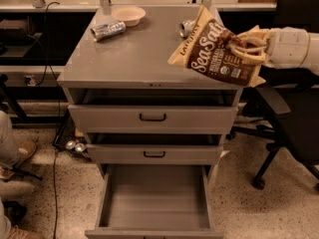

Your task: Pick brown chip bag from bottom drawer and place on counter

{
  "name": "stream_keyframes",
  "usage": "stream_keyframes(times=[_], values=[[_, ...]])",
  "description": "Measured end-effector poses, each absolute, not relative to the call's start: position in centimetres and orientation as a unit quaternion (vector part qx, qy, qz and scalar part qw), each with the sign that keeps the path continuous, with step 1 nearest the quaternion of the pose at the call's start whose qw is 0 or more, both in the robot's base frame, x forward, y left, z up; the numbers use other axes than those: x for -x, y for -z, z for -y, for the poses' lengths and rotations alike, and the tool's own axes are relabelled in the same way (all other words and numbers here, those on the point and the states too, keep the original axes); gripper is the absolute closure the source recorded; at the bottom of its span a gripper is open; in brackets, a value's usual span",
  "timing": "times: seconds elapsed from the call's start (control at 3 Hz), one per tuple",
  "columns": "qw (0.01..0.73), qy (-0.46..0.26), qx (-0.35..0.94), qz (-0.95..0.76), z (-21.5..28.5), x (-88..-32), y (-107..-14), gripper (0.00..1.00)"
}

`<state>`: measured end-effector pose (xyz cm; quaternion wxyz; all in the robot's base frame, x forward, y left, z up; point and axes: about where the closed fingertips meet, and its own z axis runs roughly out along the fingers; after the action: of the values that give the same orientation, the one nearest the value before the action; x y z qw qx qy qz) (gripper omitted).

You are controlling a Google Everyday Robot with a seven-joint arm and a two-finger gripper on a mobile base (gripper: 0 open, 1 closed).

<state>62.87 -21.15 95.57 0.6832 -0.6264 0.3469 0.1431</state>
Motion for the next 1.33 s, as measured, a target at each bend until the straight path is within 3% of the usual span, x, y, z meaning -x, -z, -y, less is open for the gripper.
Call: stream_keyframes(times=[1.33], values=[[0.622, -0.079, 0.711, -0.319, 15.5, -72.0, -97.6, 1.0]])
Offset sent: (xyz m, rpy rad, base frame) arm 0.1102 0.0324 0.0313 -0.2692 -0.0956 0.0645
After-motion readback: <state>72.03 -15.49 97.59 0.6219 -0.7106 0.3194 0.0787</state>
